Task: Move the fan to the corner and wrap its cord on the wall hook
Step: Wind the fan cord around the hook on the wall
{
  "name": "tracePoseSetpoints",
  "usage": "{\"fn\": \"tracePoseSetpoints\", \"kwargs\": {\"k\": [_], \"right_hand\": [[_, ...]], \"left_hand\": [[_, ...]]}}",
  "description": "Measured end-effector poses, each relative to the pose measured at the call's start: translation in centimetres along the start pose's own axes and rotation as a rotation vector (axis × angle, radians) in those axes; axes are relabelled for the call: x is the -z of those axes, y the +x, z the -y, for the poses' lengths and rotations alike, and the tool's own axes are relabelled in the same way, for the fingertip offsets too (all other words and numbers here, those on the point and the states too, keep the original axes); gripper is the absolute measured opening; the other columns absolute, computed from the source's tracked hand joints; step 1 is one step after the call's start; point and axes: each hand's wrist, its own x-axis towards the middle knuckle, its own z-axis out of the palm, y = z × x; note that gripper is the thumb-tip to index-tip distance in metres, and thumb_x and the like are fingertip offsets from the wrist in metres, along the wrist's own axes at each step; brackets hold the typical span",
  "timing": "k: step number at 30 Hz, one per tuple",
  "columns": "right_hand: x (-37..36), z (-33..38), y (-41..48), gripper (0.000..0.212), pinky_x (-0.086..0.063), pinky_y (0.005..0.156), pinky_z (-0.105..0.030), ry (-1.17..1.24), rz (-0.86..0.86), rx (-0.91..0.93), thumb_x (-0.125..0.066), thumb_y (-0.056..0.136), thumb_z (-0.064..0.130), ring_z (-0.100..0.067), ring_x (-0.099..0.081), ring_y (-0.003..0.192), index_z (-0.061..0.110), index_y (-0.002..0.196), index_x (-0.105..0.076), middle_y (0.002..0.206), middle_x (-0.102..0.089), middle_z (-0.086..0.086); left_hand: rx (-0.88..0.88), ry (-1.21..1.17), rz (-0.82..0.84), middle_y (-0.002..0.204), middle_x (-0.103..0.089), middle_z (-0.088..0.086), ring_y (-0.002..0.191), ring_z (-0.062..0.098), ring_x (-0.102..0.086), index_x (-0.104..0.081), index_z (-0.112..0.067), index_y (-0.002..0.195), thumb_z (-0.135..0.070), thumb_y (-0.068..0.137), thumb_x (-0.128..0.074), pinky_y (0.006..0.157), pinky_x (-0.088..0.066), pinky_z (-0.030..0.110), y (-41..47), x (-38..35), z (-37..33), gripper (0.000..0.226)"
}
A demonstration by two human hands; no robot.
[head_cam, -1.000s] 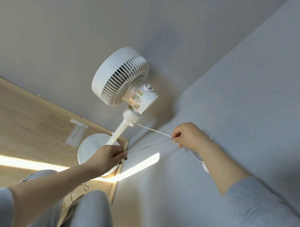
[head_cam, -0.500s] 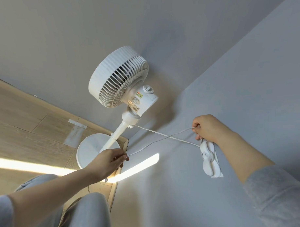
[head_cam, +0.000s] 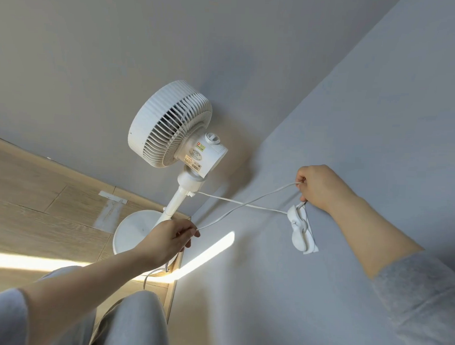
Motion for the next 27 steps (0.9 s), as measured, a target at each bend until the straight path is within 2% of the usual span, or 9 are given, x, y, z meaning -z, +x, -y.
{"fn": "tracePoseSetpoints", "kwargs": {"k": [3, 9, 13, 16, 19, 21, 23, 25, 27], "right_hand": [[0.6, 0.0, -1.5, 0.016, -0.055, 0.077, -0.039, 0.0, -0.062, 0.01, -0.049, 0.088, 0.005, -0.032, -0.068, 0.082, 0.011, 0.087, -0.064, 0.084, -0.07, -0.014], [1.5, -0.1, -4.4, 0.015, -0.056, 0.077, -0.041, 0.016, -0.099, 0.008, -0.049, 0.087, 0.005, -0.033, -0.068, 0.081, 0.011, 0.086, -0.063, 0.083, -0.069, -0.014], [1.7, 0.0, -6.9, 0.017, -0.055, 0.076, -0.039, 0.027, -0.111, -0.008, -0.049, 0.087, 0.004, -0.032, -0.067, 0.083, 0.015, 0.08, -0.06, 0.084, -0.07, -0.013], [1.6, 0.3, -9.0, 0.018, -0.054, 0.076, -0.036, 0.025, -0.114, -0.02, -0.048, 0.087, 0.004, -0.031, -0.065, 0.086, 0.009, 0.088, -0.065, 0.088, -0.07, -0.011], [1.4, 0.8, -11.4, 0.021, -0.052, 0.074, -0.037, 0.016, -0.107, -0.03, -0.047, 0.085, 0.004, -0.029, -0.062, 0.081, 0.004, 0.089, -0.067, 0.091, -0.07, -0.012], [1.1, 1.3, -13.1, 0.022, -0.051, 0.068, -0.035, 0.015, -0.094, -0.036, -0.046, 0.084, 0.004, -0.028, -0.062, 0.077, 0.0, 0.087, -0.068, 0.087, -0.07, -0.012], [0.4, 1.5, -14.7, 0.022, -0.043, 0.063, -0.03, 0.013, -0.085, -0.041, -0.048, 0.085, 0.005, -0.026, -0.06, 0.074, -0.002, 0.087, -0.069, 0.084, -0.068, -0.008], [-0.7, 1.7, -15.8, 0.021, -0.038, 0.063, -0.028, -0.01, -0.102, -0.035, -0.05, 0.087, 0.01, -0.028, -0.061, 0.079, 0.0, 0.087, -0.069, 0.091, -0.065, -0.01], [-1.6, 1.8, -16.5, 0.019, -0.039, 0.065, -0.029, -0.05, -0.122, -0.02, -0.05, 0.089, 0.012, -0.031, -0.062, 0.087, 0.005, 0.09, -0.068, 0.1, -0.062, -0.012]], "left_hand": [[-0.016, 0.002, -0.014, 0.07, -0.062, -0.003, 0.06, 0.008, -0.054, -0.068, -0.02, 0.09, -0.019, 0.096, -0.047, 0.06, -0.047, 0.017, -0.7, 0.3, -0.8, 0.022], [-0.036, 0.099, -0.042, 0.071, -0.064, -0.003, 0.058, 0.006, -0.055, -0.068, -0.021, 0.089, -0.02, 0.095, -0.047, 0.058, -0.044, 0.017, -2.5, 1.0, -2.0, 0.021], [-0.06, 0.143, -0.084, 0.07, -0.065, -0.002, 0.06, 0.01, -0.057, -0.066, -0.023, 0.085, -0.018, 0.095, -0.048, 0.059, -0.045, 0.023, -3.8, 1.4, -2.7, 0.021], [-0.059, 0.166, -0.11, 0.069, -0.065, -0.004, 0.063, 0.016, -0.06, -0.062, -0.029, 0.078, -0.016, 0.094, -0.048, 0.062, -0.049, 0.032, -4.7, 1.7, -3.1, 0.025], [-0.019, 0.155, -0.154, 0.07, -0.065, -0.003, 0.067, 0.019, -0.062, -0.066, -0.021, 0.083, -0.015, 0.094, -0.048, 0.069, -0.054, 0.038, -5.5, 2.0, -3.2, 0.022], [0.019, 0.12, -0.188, 0.07, -0.064, -0.001, 0.066, 0.02, -0.06, -0.067, -0.017, 0.084, -0.015, 0.093, -0.049, 0.069, -0.053, 0.037, -6.1, 2.3, -3.1, 0.021], [0.029, 0.122, -0.201, 0.07, -0.063, -0.001, 0.062, 0.018, -0.057, -0.065, -0.019, 0.08, -0.015, 0.093, -0.049, 0.066, -0.05, 0.034, -6.9, 2.5, -3.2, 0.021], [0.027, 0.133, -0.201, 0.07, -0.063, -0.002, 0.062, 0.017, -0.057, -0.064, -0.021, 0.079, -0.015, 0.093, -0.049, 0.066, -0.049, 0.033, -7.6, 2.6, -3.2, 0.021], [0.025, 0.136, -0.194, 0.071, -0.064, -0.002, 0.063, 0.016, -0.056, -0.065, -0.021, 0.08, -0.014, 0.093, -0.05, 0.065, -0.049, 0.032, -8.3, 2.6, -3.2, 0.021]]}}
